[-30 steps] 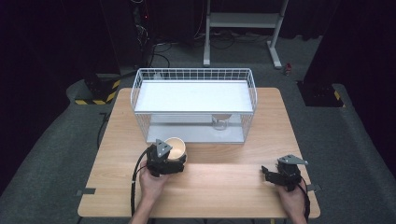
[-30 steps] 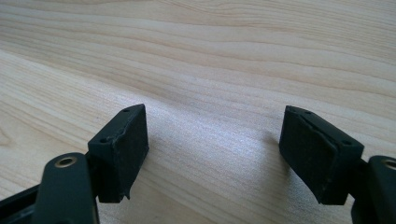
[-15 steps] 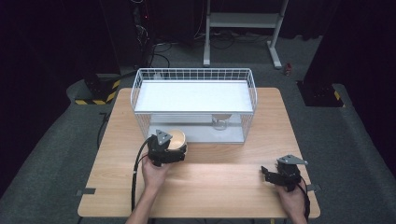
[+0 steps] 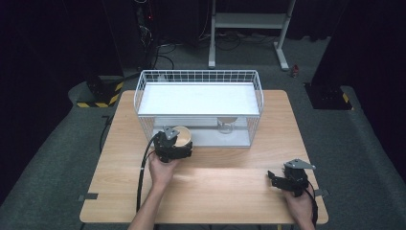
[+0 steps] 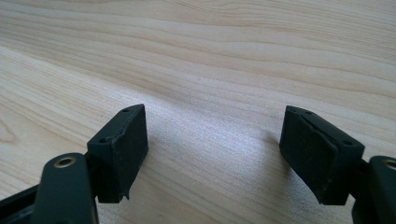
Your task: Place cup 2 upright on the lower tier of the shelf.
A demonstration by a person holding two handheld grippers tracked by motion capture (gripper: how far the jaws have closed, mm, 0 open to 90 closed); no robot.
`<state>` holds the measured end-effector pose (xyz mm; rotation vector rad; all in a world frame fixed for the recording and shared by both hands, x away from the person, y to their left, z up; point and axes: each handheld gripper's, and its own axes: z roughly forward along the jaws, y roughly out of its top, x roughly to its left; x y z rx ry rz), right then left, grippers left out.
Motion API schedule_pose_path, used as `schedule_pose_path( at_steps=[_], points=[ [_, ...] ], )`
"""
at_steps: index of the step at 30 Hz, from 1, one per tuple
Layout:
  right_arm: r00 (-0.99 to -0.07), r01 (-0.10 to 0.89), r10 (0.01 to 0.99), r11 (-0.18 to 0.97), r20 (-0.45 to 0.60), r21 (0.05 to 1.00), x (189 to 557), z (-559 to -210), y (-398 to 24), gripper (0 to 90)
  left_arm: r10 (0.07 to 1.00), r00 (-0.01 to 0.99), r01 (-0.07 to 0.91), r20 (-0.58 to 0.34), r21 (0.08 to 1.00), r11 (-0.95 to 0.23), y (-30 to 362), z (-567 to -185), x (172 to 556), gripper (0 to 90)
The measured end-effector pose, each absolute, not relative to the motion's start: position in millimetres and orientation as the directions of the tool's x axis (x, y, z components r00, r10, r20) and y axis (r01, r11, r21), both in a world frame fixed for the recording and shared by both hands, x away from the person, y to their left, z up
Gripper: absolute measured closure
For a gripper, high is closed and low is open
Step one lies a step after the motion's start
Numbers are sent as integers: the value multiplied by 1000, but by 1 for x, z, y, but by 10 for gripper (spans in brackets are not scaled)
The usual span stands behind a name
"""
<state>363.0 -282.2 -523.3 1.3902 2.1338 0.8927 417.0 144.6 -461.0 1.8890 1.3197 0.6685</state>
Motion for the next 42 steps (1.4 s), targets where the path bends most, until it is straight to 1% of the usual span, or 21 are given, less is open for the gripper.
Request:
schedule_pose_path(
  at_steps=[5, 14, 17, 20, 27, 35, 42],
  points=[
    [-398, 634, 917, 287, -14, 719, 363, -523, -282, 235, 939, 343, 565, 25, 793, -227, 142, -461, 423, 95],
    [-398, 634, 917, 287, -15, 719, 363, -523, -282, 235, 945, 326, 573, 14, 792, -209, 139, -466, 431, 95],
    [-398, 634, 917, 287, -15, 719, 363, -523, -282, 235, 945, 325, 574, 24, 790, -217, 139, -468, 434, 95],
    [-399, 634, 917, 287, -15, 719, 363, -523, -282, 235, 948, 319, 575, 9, 793, -201, 139, -469, 436, 95],
    [-399, 634, 917, 287, -15, 718, 363, -523, -282, 234, 947, 320, 559, -1, 807, -188, 141, -472, 439, 95],
    [-399, 634, 917, 287, -15, 718, 363, -523, -282, 234, 947, 319, 531, 27, 823, -202, 138, -477, 442, 93],
    [-399, 634, 917, 287, -15, 718, 363, -523, -282, 234, 948, 317, 513, 12, 839, -182, 138, -481, 447, 92]
  ],
)
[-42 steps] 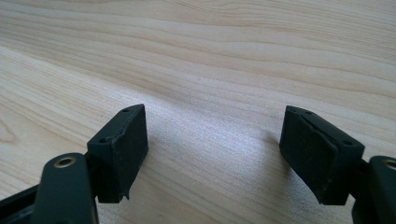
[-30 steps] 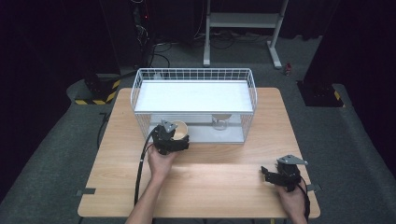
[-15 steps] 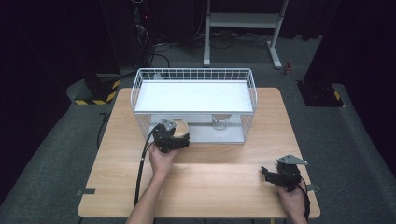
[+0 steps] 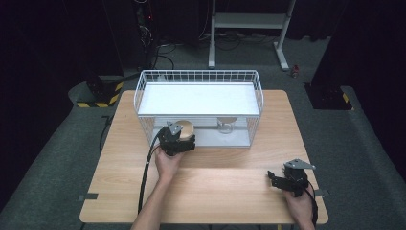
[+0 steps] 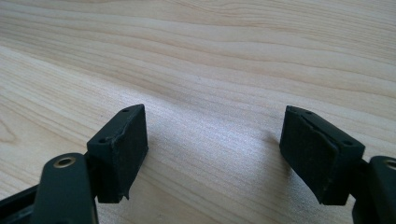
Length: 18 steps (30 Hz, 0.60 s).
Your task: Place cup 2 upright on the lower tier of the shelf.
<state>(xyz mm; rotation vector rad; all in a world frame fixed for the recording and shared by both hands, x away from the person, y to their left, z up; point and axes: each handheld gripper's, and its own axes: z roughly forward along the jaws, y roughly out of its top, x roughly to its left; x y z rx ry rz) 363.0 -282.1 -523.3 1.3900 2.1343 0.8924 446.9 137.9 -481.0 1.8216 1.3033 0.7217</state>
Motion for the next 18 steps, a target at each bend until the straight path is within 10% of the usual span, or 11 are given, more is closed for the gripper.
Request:
schedule_pose_path(
  at_steps=[18],
  points=[
    [-398, 634, 917, 285, -13, 719, 363, -523, -282, 234, 951, 310, 492, -12, 858, -150, 141, -488, 457, 88]
  ],
)
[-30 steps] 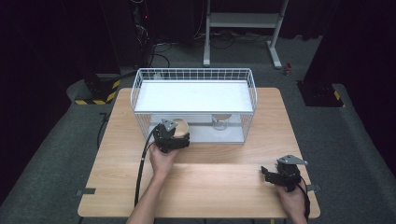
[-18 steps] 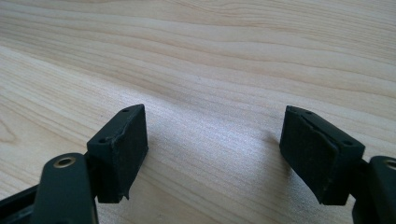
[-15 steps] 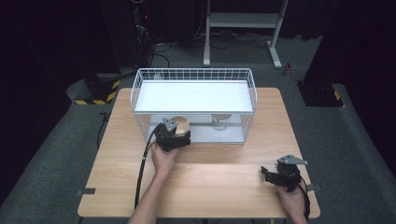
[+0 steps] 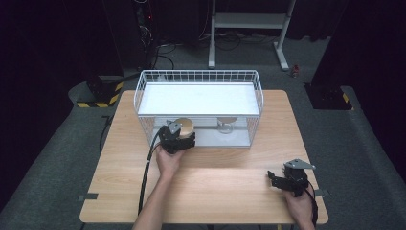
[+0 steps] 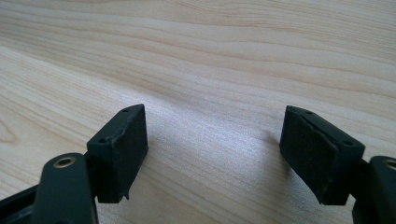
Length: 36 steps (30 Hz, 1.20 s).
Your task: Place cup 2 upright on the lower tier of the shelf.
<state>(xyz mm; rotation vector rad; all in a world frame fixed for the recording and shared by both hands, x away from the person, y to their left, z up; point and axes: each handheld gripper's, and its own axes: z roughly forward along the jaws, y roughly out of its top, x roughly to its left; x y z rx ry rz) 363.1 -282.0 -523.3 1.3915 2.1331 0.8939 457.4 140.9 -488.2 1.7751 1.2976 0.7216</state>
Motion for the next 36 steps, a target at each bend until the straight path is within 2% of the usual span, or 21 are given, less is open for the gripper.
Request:
schedule_pose_path(
  at_steps=[16, 36],
  points=[
    [-398, 634, 917, 285, -13, 719, 363, -523, -282, 234, 946, 322, 480, -44, 869, -123, 144, -492, 462, 83],
    [-398, 634, 917, 285, -13, 719, 363, -523, -282, 234, 945, 327, 502, -21, 851, -155, 147, -488, 456, 59]
  ],
)
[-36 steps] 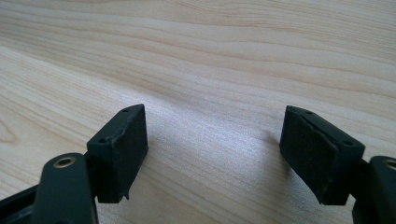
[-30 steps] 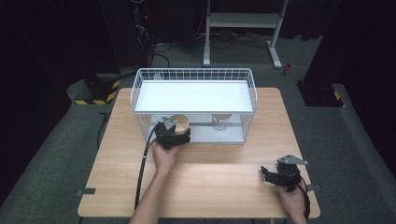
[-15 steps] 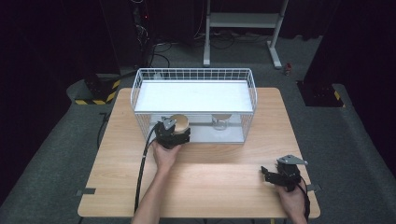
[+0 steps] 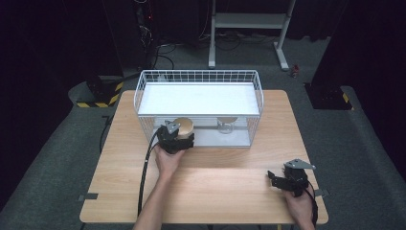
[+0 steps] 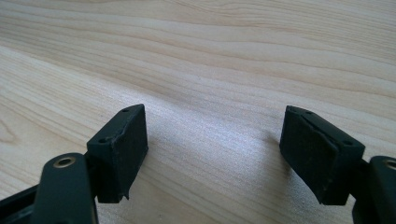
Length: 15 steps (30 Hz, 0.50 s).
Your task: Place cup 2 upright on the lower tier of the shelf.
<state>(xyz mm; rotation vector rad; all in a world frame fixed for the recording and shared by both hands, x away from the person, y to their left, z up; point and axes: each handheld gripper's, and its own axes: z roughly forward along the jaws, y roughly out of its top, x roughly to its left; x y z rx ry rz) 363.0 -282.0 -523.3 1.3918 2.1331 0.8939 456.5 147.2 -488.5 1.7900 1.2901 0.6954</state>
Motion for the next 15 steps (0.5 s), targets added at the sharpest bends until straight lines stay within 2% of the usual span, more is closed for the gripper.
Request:
schedule_pose_path(
  at_steps=[4, 15],
  points=[
    [-398, 634, 917, 285, -13, 719, 363, -523, -282, 234, 942, 334, 509, -7, 843, -174, 146, -488, 455, 89],
    [-397, 634, 918, 285, -13, 719, 363, -523, -282, 234, 943, 332, 527, 11, 827, -195, 146, -493, 452, 94]
  ],
)
